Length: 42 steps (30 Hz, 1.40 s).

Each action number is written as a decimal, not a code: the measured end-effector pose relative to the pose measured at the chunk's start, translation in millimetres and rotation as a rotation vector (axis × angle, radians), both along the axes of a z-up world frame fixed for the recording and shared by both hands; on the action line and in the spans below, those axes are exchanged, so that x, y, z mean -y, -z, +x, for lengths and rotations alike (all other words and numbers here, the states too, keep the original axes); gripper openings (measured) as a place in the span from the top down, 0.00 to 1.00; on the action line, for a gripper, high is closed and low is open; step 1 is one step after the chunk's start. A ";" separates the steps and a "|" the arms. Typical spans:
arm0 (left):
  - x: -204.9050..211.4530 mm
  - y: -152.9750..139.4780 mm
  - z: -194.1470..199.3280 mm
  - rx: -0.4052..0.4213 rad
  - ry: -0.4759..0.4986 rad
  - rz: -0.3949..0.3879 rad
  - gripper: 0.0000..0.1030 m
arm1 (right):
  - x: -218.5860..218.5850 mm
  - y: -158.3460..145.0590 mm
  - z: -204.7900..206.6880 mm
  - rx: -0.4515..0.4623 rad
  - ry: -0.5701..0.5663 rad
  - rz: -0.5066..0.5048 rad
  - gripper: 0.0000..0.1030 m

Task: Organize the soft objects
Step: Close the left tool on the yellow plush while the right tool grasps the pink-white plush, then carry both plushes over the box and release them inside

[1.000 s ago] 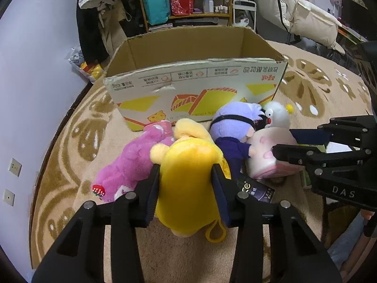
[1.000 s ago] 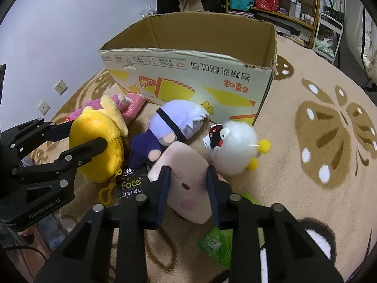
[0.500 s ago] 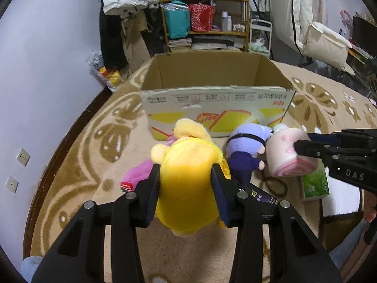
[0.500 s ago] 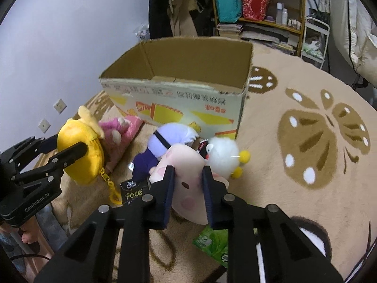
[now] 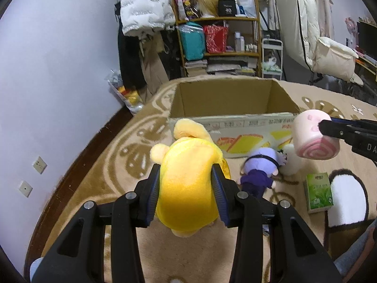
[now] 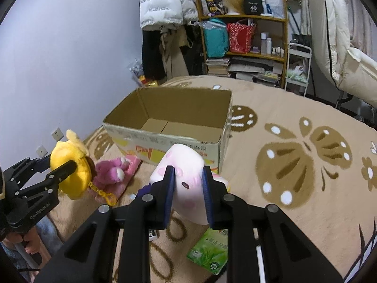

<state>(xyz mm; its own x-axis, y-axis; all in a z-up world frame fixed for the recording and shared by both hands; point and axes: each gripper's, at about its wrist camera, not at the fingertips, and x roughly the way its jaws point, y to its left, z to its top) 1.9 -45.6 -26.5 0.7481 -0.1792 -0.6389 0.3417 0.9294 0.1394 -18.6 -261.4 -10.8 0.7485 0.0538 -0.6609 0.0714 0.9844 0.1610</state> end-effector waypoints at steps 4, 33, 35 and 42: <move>-3.7 -7.4 -1.3 0.037 -0.020 0.006 0.61 | 0.8 -6.9 -2.9 0.033 0.010 -0.005 0.77; -5.3 -48.2 41.5 0.197 -0.104 -0.021 0.61 | 2.6 -31.9 44.7 0.138 0.065 -0.105 0.77; -4.3 -53.7 48.5 0.211 -0.103 -0.027 0.61 | 3.2 -33.1 50.8 0.143 0.069 -0.111 0.77; 2.0 -69.7 72.9 0.249 -0.092 -0.053 0.61 | 6.8 -33.8 71.1 0.158 0.096 -0.129 0.77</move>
